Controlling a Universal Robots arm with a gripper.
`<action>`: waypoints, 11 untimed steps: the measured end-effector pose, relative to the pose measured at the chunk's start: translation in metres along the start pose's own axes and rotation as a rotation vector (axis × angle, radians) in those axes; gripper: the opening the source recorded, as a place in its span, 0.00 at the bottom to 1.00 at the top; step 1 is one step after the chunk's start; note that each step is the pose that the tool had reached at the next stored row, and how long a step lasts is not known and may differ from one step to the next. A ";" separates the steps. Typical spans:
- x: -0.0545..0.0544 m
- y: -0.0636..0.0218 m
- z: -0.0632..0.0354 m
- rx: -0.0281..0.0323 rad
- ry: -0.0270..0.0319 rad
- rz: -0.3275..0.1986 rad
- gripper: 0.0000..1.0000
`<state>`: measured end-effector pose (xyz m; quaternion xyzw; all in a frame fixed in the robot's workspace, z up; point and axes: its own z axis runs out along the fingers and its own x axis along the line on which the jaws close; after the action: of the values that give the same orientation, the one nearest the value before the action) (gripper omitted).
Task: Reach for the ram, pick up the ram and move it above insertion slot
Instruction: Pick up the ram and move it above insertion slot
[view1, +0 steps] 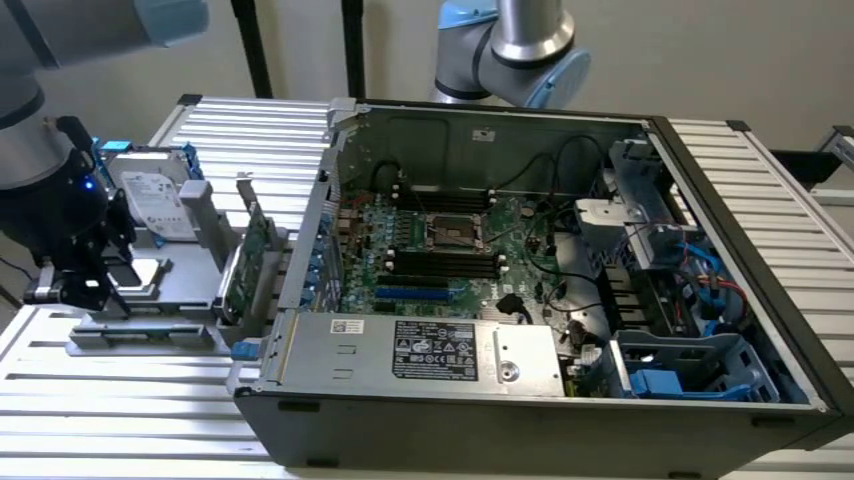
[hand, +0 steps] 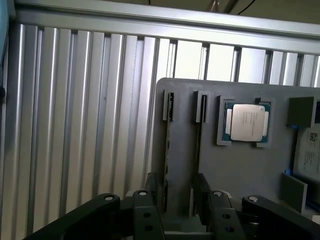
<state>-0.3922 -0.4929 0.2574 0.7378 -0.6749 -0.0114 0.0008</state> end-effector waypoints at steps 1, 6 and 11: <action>0.001 0.0001 0.0018 -0.0001 0.0000 0.000 0.42; 0.005 0.0003 0.0108 -0.0001 0.0001 0.000 0.42; 0.008 0.0005 0.0199 -0.0001 0.0001 0.000 0.42</action>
<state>-0.3923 -0.5011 0.2374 0.7378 -0.6750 -0.0114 0.0009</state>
